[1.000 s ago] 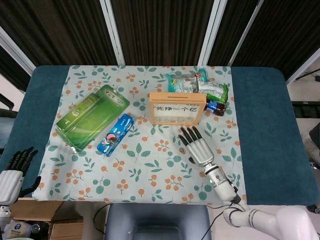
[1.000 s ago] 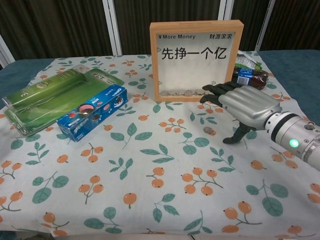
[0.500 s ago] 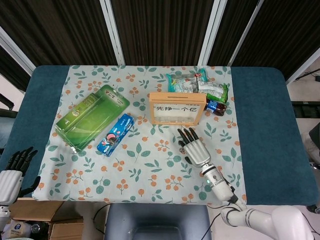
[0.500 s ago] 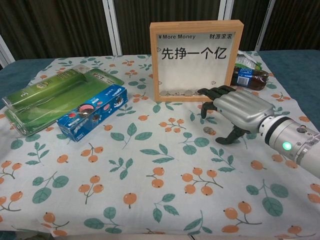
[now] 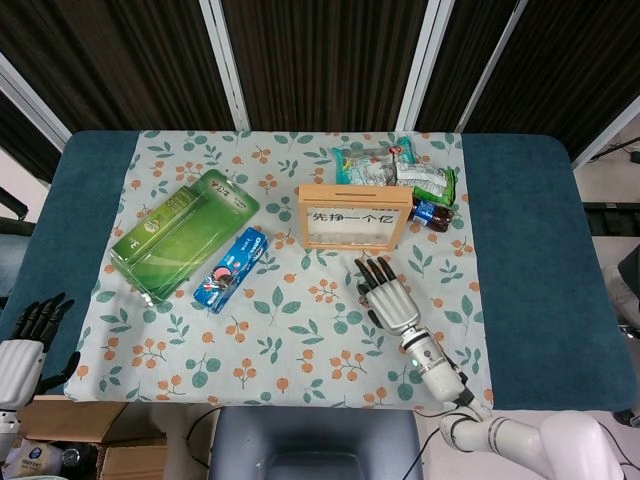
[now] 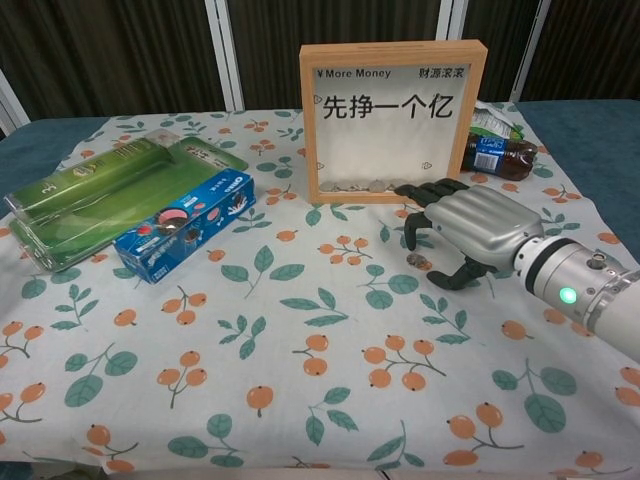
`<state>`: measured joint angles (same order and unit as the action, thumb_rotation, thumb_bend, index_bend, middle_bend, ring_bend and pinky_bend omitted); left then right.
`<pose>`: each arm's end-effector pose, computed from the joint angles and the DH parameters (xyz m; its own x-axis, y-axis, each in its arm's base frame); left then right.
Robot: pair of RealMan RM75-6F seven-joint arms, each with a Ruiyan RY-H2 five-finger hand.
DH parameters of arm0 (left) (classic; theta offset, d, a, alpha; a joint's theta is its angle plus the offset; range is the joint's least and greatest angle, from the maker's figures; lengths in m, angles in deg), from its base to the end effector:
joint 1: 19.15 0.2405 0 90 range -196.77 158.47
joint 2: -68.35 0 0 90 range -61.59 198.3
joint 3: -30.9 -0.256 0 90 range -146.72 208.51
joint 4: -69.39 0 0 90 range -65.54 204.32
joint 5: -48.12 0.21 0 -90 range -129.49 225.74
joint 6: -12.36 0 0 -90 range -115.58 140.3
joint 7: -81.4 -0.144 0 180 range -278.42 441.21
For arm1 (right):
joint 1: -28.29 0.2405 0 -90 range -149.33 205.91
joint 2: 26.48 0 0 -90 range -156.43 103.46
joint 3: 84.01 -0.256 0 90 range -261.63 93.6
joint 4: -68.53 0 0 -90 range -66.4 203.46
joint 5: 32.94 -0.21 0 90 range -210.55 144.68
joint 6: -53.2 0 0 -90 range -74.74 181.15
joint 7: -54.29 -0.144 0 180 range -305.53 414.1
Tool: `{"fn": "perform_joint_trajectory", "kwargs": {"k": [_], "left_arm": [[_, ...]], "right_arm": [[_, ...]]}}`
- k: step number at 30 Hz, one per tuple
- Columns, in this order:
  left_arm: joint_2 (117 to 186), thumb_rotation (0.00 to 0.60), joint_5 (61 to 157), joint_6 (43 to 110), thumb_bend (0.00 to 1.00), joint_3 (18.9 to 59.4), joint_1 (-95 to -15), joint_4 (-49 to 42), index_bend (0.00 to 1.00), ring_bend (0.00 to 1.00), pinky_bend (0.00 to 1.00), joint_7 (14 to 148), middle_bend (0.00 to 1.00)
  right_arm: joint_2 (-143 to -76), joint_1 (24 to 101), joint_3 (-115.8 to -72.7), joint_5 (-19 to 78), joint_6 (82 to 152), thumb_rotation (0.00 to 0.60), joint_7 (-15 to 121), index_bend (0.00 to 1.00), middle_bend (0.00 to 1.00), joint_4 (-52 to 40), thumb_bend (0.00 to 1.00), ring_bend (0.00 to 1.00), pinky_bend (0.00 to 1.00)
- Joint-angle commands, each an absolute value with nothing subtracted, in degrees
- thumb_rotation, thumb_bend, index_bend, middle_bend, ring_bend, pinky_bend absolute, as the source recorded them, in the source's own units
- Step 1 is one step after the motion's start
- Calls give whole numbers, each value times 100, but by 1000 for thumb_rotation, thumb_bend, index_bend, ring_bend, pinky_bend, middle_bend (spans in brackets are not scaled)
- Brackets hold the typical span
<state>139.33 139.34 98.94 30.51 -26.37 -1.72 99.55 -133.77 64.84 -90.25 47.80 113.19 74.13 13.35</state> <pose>-0.3534 0.1882 0.1487 0.3440 0.0271 0.9386 0.9332 -0.1200 -0.3386 -0.1964 -0.3276 -0.0844 0.6565 -0.0851 0.7495 -0.7017 -0.4337 0.5653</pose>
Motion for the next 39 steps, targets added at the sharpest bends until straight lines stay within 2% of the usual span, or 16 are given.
{"fn": "perform_joint_trajectory", "kwargs": {"k": [1, 19, 39], "left_arm": [[13935, 600, 13933, 9896, 403, 3049, -2634, -172, 0, 0, 52, 9955, 0], [13938, 600, 13916, 9901, 404, 3047, -2618, -134, 0, 0, 52, 9997, 0], [13959, 600, 13883, 9841, 404, 3058, -2637, -90, 0, 0, 53, 10048, 0]], "right_arm": [[-13381, 6490, -9028, 4771, 11299, 600, 7409, 523, 24, 1336, 381, 0, 0], [-13400, 6518, -9031, 4670, 11127, 600, 7557, 544, 31, 1343, 386, 0, 0], [-13537, 6630, -9094, 4717, 11179, 600, 7544, 642, 65, 1558, 410, 0, 0]]}}
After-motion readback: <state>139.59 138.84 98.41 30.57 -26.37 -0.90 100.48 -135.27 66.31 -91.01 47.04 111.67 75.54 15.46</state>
